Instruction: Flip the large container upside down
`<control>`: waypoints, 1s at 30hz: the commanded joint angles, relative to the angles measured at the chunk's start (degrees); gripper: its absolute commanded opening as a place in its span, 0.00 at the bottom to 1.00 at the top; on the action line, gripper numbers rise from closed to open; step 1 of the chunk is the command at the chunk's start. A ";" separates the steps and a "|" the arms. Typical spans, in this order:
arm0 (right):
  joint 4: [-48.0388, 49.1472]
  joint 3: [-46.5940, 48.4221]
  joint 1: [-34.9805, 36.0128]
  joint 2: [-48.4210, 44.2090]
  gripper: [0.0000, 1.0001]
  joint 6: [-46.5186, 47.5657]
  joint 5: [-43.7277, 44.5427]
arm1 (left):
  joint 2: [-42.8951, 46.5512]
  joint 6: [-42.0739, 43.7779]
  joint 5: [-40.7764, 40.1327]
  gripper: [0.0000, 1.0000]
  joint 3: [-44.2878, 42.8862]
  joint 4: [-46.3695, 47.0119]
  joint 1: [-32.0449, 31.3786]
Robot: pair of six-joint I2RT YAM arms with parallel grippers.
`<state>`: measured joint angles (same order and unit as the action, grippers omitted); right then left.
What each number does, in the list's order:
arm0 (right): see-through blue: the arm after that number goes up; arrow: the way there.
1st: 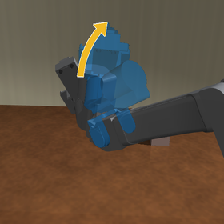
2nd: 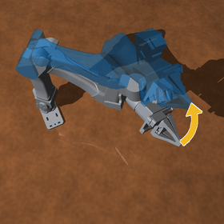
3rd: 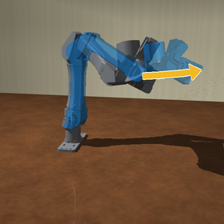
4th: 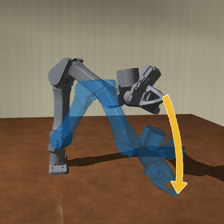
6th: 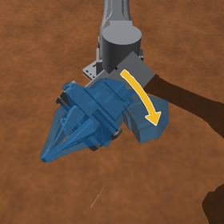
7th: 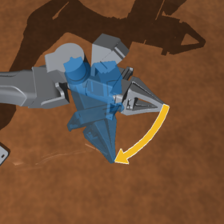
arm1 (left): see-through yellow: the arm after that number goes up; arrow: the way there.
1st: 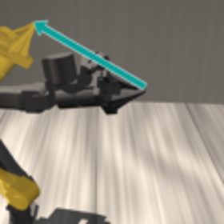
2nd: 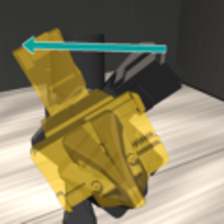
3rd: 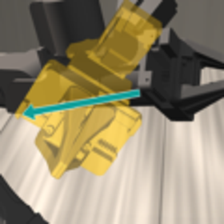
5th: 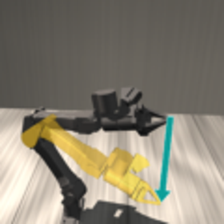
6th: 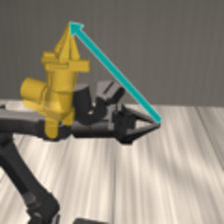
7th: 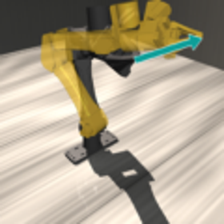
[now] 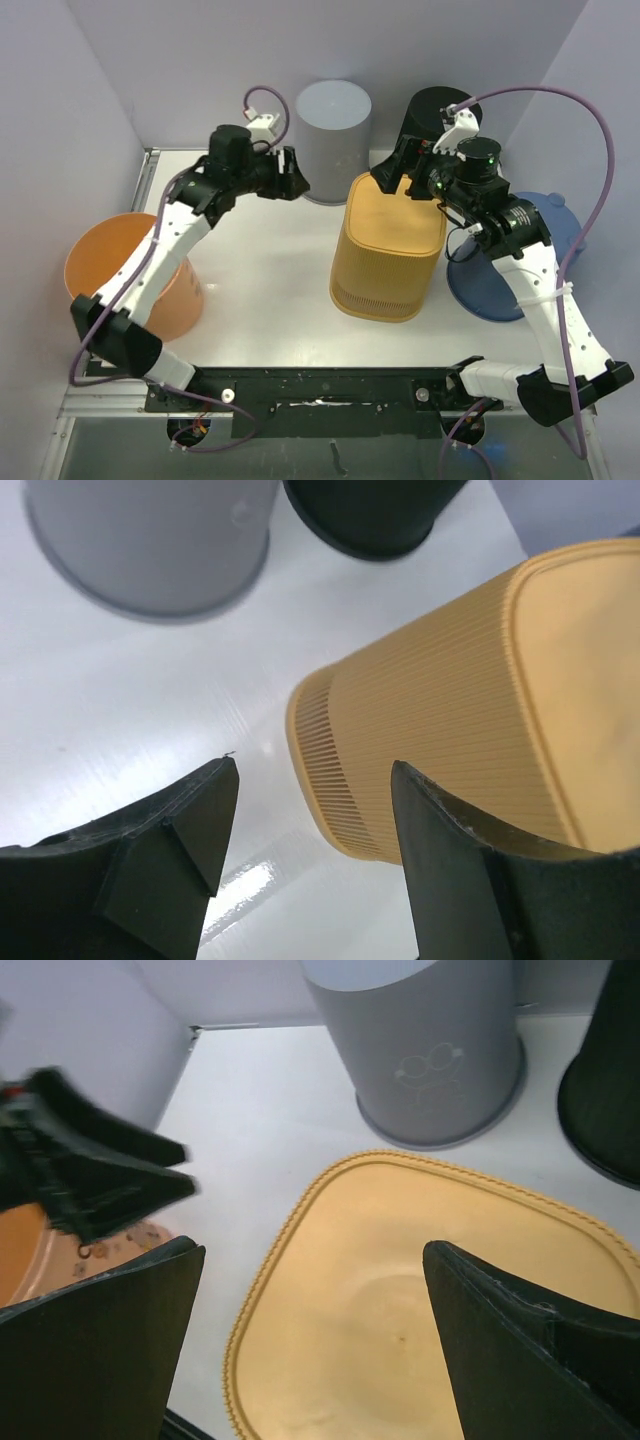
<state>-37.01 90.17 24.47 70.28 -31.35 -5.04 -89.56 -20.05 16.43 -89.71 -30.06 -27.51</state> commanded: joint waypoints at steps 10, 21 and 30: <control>0.25 3.21 -0.26 3.91 0.98 7.41 15.96 | 17.71 0.21 -27.27 0.62 -6.43 -25.28 3.68; 2.89 0.16 -2.01 3.15 0.98 6.83 15.37 | 22.67 -10.42 -48.89 0.65 -1.83 -36.75 4.35; 3.02 -0.32 -2.64 3.53 0.98 5.25 14.06 | 23.95 -9.32 -50.26 0.65 5.56 -36.89 11.27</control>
<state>-37.17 89.97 22.41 74.61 -25.17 9.61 -65.30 -29.61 -32.25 -86.59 -67.77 -20.21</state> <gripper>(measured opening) 0.977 0.652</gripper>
